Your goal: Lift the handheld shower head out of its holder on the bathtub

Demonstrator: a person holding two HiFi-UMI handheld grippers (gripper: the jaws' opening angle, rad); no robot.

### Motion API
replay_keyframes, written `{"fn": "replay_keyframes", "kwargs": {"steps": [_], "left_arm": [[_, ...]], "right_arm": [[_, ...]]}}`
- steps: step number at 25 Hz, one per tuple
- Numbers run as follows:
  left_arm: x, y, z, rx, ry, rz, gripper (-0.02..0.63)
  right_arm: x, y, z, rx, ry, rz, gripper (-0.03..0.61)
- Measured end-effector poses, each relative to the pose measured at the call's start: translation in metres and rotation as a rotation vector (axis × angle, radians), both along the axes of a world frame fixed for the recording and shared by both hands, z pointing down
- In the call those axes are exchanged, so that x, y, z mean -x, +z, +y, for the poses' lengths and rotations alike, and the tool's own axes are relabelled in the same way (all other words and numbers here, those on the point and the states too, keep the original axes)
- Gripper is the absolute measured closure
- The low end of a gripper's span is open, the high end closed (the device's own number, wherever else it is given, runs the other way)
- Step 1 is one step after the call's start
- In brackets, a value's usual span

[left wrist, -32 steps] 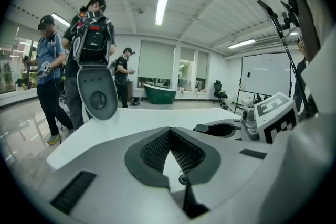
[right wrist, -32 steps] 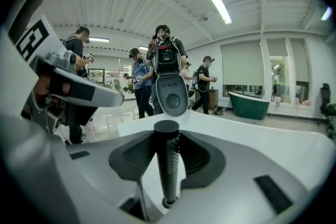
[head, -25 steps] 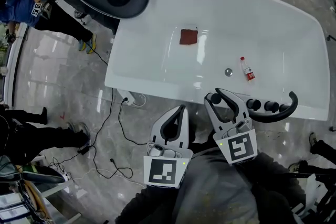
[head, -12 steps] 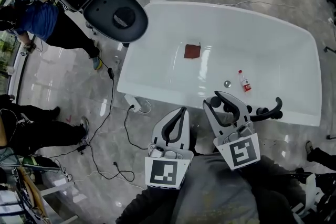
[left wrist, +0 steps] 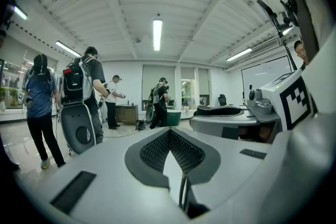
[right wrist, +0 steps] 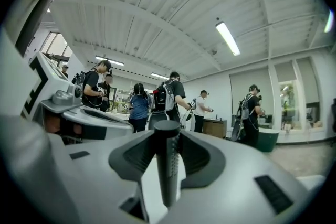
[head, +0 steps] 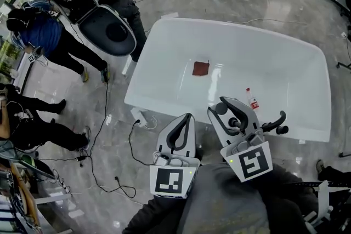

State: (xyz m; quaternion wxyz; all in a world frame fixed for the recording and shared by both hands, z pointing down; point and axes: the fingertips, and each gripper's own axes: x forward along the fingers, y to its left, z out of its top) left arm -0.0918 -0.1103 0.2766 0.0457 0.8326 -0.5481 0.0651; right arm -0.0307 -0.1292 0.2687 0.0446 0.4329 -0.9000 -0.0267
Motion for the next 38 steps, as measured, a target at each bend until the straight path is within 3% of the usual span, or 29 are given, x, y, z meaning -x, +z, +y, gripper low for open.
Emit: {"fn": "replay_keyframes", "kwargs": {"steps": [9,18,38], "left_arm": [[0.000,0.000,0.021,-0.019,-0.036,-0.015,0.611],[0.006,0.008,0.060,-0.038,-0.157,0.014,0.611],[0.015,-0.016,0.059,-0.061,-0.019,-0.012,0.611]], "right_arm": [[-0.002,-0.005,0.020,-0.023,-0.027,-0.026,0.435],[-0.006,-0.019,0.063,-0.091,-0.098,-0.033,0.436],[0.009,-0.027,0.067,-0.078,-0.018,-0.035,0.435]]}}
